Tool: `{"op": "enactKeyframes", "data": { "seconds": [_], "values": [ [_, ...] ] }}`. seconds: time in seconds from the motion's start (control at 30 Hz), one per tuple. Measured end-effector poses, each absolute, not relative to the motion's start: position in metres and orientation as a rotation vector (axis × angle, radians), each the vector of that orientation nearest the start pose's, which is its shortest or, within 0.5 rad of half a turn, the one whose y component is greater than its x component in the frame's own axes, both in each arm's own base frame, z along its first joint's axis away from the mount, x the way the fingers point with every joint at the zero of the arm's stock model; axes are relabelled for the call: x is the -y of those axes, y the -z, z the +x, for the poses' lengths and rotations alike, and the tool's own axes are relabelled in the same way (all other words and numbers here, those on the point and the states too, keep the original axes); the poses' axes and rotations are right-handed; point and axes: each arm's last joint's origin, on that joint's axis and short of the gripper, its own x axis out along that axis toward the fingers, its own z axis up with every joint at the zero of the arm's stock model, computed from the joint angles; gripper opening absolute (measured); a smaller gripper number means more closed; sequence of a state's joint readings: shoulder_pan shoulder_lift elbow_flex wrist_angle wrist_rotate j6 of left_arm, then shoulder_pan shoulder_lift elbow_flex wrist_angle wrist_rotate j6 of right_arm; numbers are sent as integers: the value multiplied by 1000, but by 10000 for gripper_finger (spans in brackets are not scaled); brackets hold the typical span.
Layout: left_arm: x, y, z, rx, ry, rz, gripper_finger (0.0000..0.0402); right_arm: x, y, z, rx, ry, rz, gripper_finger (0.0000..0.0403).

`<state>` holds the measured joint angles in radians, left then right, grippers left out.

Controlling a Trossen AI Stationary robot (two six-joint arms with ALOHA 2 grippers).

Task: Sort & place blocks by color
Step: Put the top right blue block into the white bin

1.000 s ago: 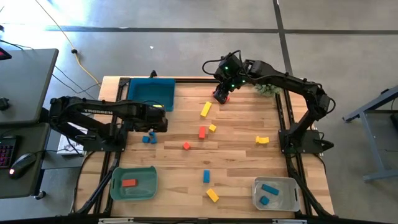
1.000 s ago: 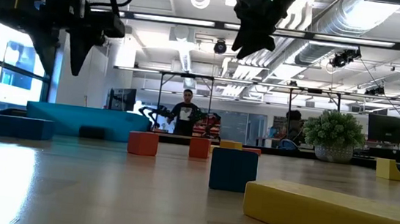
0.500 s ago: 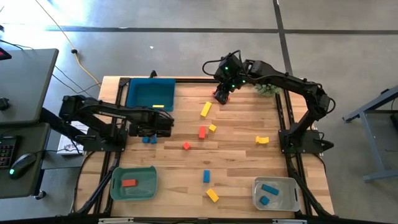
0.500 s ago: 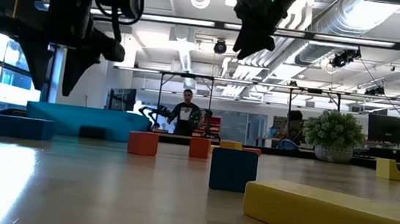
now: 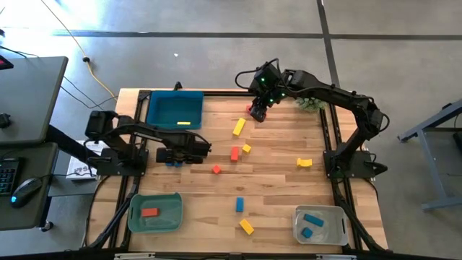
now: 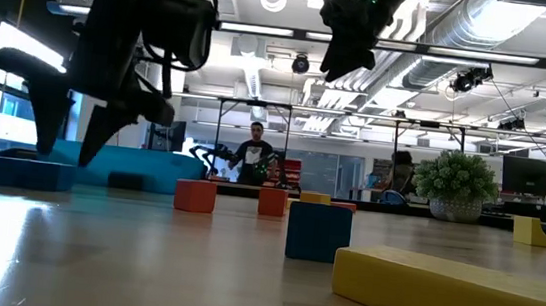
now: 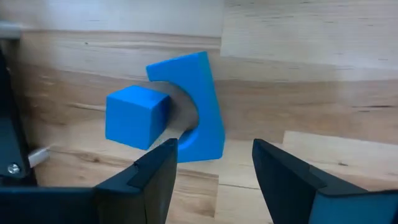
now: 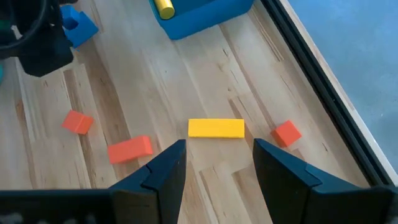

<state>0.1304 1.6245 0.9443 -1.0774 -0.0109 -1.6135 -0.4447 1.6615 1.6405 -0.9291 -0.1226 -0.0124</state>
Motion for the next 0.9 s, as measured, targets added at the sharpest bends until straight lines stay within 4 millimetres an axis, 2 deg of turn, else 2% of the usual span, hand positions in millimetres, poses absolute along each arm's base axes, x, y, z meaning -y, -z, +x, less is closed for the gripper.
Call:
{"op": "enactKeyframes", "data": {
  "seconds": [0.33,0.6,0.73,0.9],
  "values": [
    [-36,-142,249,-1326,-1516,-1194,197,145,-342,313,-935,284,247,174],
    [-37,-128,256,-1372,-1470,-1149,194,145,-341,311,-956,279,245,174],
    [-38,-127,256,-1378,-1443,-1120,169,144,-341,311,-958,279,246,174],
    [-38,-127,258,-1408,-1363,-1065,112,144,-341,311,-958,279,246,174]
  ]
}}
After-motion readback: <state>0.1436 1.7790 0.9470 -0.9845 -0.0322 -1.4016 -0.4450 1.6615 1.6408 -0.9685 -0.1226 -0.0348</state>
